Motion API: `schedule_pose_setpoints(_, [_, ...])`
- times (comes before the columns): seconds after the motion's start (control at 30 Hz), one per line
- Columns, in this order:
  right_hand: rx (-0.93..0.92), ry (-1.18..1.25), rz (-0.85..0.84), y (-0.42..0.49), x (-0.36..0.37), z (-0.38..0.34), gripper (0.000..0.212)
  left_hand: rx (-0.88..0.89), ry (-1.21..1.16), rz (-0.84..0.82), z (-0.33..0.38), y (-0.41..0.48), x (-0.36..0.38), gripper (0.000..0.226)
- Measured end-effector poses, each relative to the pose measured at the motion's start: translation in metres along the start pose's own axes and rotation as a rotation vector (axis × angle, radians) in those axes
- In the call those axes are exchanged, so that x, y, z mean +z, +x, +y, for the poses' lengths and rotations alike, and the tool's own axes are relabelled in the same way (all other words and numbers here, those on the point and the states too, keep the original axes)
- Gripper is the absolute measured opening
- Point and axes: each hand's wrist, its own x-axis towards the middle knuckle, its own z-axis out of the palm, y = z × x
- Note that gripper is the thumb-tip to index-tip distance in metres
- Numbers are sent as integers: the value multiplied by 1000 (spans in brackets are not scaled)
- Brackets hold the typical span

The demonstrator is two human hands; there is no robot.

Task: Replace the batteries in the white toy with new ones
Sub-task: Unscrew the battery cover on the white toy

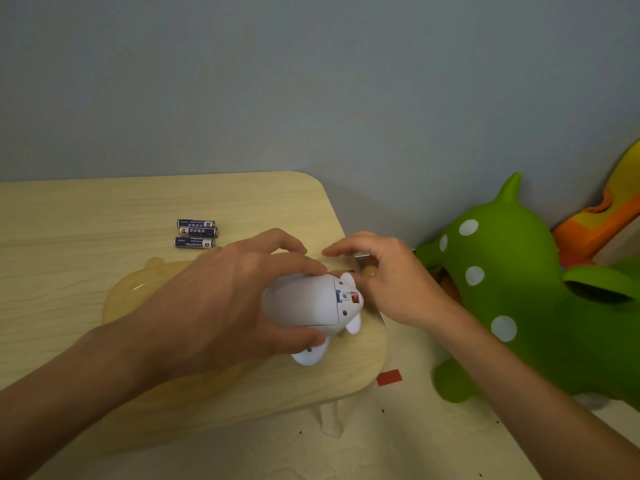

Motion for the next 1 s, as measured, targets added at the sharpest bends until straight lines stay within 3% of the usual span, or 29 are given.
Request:
schedule_pose_setpoints(0.1, [-63, 83, 134, -14, -13, 0, 21, 19, -9, -3, -1, 1, 0, 69])
schedule_pose_setpoints(0.17, [-90, 195, 100, -31, -27, 0, 21, 25, -3, -21, -1, 4, 0, 68])
schedule_pose_setpoints(0.27, [-9, 269, -58, -53, -35, -7, 70, 65, 22, -40, -1, 9, 0, 63])
schedule_pose_setpoints(0.33, [-14, 233, -121, -55, -28, -9, 82, 112, 39, -46, 2, 11, 0, 60])
schedule_pose_setpoints(0.57, [-49, 218, -107, -58, -23, -19, 64, 299, 130, -196, 9, 11, -5, 45])
schedule_pose_setpoints(0.73, [-75, 154, -93, -57, -22, -24, 56, 309, 100, -258, 14, 20, -15, 44])
schedule_pose_setpoints(0.9, [-110, 158, -76, -55, -19, -27, 32, 336, 164, -287, 28, 36, -16, 33])
schedule_pose_setpoints(1.0, [-120, 184, -76, -56, -20, -27, 33, 328, 89, -271, 24, 39, -20, 36])
